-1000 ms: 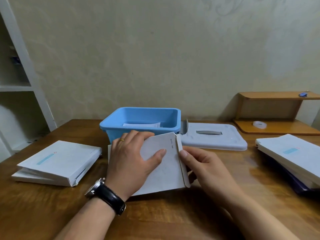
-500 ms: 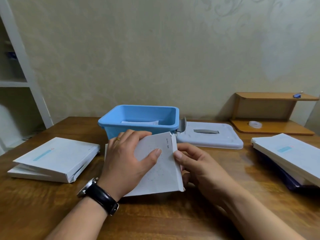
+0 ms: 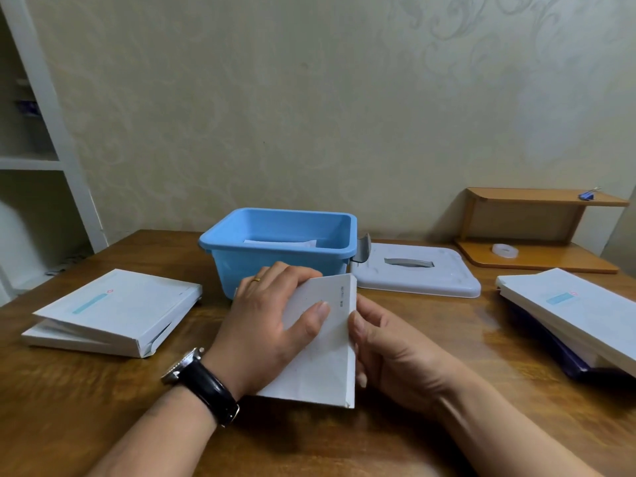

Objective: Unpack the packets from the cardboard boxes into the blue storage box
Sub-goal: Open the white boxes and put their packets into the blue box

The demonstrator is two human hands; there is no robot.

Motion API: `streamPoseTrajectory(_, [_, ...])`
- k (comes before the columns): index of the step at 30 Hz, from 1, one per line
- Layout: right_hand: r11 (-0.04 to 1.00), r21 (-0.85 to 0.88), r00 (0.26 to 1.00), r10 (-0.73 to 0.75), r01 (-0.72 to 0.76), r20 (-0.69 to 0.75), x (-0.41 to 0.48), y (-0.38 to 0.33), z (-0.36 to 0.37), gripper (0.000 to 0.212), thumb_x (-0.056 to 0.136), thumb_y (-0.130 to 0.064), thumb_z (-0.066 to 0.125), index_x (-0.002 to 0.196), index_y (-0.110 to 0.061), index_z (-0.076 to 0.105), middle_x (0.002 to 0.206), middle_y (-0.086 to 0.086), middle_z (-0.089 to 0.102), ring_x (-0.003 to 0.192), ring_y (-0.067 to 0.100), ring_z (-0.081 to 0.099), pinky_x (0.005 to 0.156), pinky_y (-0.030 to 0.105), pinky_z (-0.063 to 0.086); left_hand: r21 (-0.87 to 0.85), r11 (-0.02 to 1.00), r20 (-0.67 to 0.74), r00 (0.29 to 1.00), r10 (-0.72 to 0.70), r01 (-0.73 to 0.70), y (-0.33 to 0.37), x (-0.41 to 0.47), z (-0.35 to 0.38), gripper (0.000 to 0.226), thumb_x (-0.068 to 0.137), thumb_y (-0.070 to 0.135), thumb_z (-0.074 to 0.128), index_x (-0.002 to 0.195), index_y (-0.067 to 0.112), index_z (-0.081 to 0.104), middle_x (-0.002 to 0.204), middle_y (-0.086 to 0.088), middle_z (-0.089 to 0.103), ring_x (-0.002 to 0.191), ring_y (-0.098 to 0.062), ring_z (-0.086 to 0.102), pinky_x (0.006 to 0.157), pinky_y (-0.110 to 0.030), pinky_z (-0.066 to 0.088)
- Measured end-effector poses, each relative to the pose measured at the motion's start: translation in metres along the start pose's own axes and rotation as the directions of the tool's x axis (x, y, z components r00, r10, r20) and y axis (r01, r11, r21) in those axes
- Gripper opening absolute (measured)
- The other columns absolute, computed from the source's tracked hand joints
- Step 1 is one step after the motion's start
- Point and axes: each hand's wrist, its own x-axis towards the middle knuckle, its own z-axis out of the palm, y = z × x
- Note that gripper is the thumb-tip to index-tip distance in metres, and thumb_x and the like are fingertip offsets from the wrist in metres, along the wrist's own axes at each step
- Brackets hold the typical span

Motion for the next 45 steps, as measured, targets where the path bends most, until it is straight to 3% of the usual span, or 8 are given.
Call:
streamPoseTrajectory(4, [1.0,-0.018,0.999,-0.025,0.025,-0.026,-0.001,0.008,0.002,0.098,0.073,-0.054,0.093,0.149,-0.005,0.056,0.136,0.046,0.055,0.124,0.058,0.055,0.113,0.078,0.033,0.013,1.0,0.024,1.0,-0.015,0.015,0.004,0.003,0.001,0.055,0.095,0.074,0.031,0.132,0.04,0.055,0.118,0.02,0.054,0.113,-0.006,0.051,0.103,-0.043,0.039])
streamPoseTrajectory(6, [0.998,-0.044,0.996,-0.047,0.044,-0.073,-0.004,0.008,0.006,0.098,0.073,-0.057,0.093,0.147,-0.005,0.057,0.144,0.039,0.059,0.137,0.061,0.052,0.119,0.081,0.023,0.112,0.993,0.049,0.998,-0.042,0.036,0.007,0.003,-0.004,0.061,0.094,0.079,0.024,0.132,0.04,0.052,0.117,0.016,0.052,0.114,-0.01,0.05,0.104,-0.044,0.036])
streamPoseTrajectory(9, [0.994,-0.113,0.994,-0.005,-0.008,-0.111,-0.003,0.01,0.011,0.104,0.067,-0.069,0.091,0.138,0.001,0.06,0.123,0.036,0.068,0.107,0.049,0.07,0.092,0.057,0.056,0.248,0.968,0.087,0.994,-0.069,0.045,0.007,0.0,-0.021,0.061,0.094,0.08,0.018,0.122,0.037,0.051,0.11,0.012,0.05,0.11,-0.014,0.049,0.1,-0.044,0.036])
streamPoseTrajectory(14, [0.988,-0.153,0.989,-0.011,-0.012,-0.15,0.002,0.018,0.018,0.107,0.046,-0.076,0.096,0.111,0.003,0.065,0.079,0.017,0.06,0.059,0.024,0.062,0.044,0.031,0.053,0.409,0.908,0.133,0.979,-0.157,0.09,-0.026,0.003,-0.082,0.065,0.094,0.081,0.011,0.115,0.034,0.051,0.115,0.007,0.055,0.11,-0.02,0.049,0.099,-0.047,0.035])
streamPoseTrajectory(25, [0.986,-0.158,0.981,0.015,-0.046,-0.194,0.005,0.013,0.026,0.096,0.044,-0.069,0.101,0.105,-0.001,0.068,0.078,0.014,0.057,0.059,0.021,0.057,0.045,0.028,0.051,0.652,0.702,0.155,0.857,-0.492,0.286,-0.145,0.022,-0.128,0.038,0.111,0.038,0.023,0.119,0.033,0.06,0.128,0.002,0.056,0.13,-0.023,0.048,0.127,-0.058,0.015])
streamPoseTrajectory(32, [0.991,-0.114,0.986,0.044,-0.063,-0.161,0.009,0.009,0.02,0.078,0.061,-0.064,0.096,0.106,-0.006,0.068,0.078,0.011,0.058,0.062,0.02,0.06,0.047,0.027,0.054,0.418,0.882,-0.247,0.961,-0.121,0.218,-0.076,-0.015,-0.104,0.022,0.105,0.027,0.048,0.112,0.028,0.069,0.116,0.008,0.065,0.113,-0.019,0.058,0.109,-0.047,0.038])
streamPoseTrajectory(36, [0.991,-0.13,0.963,-0.006,-0.03,-0.269,0.011,0.01,0.018,0.046,0.092,-0.049,0.073,0.107,-0.007,0.065,0.075,0.008,0.057,0.059,0.017,0.058,0.048,0.026,0.053,0.182,0.982,-0.072,0.997,-0.039,0.051,0.005,-0.053,-0.033,0.017,0.1,0.039,0.048,0.104,0.034,0.064,0.102,0.018,0.061,0.101,-0.008,0.056,0.093,-0.036,0.041])
streamPoseTrajectory(45, [0.756,-0.625,0.524,-0.458,-0.195,-0.718,-0.071,-0.035,-0.02,0.013,0.108,-0.033,0.06,0.105,-0.023,0.068,0.094,-0.001,0.074,0.08,0.012,0.073,0.07,0.03,0.066,-0.184,0.956,0.271,0.947,-0.174,0.228,0.085,0.015,0.095,0.017,0.103,0.031,0.06,0.119,0.027,0.063,0.115,0.007,0.068,0.098,-0.014,0.064,0.094,-0.036,0.053])
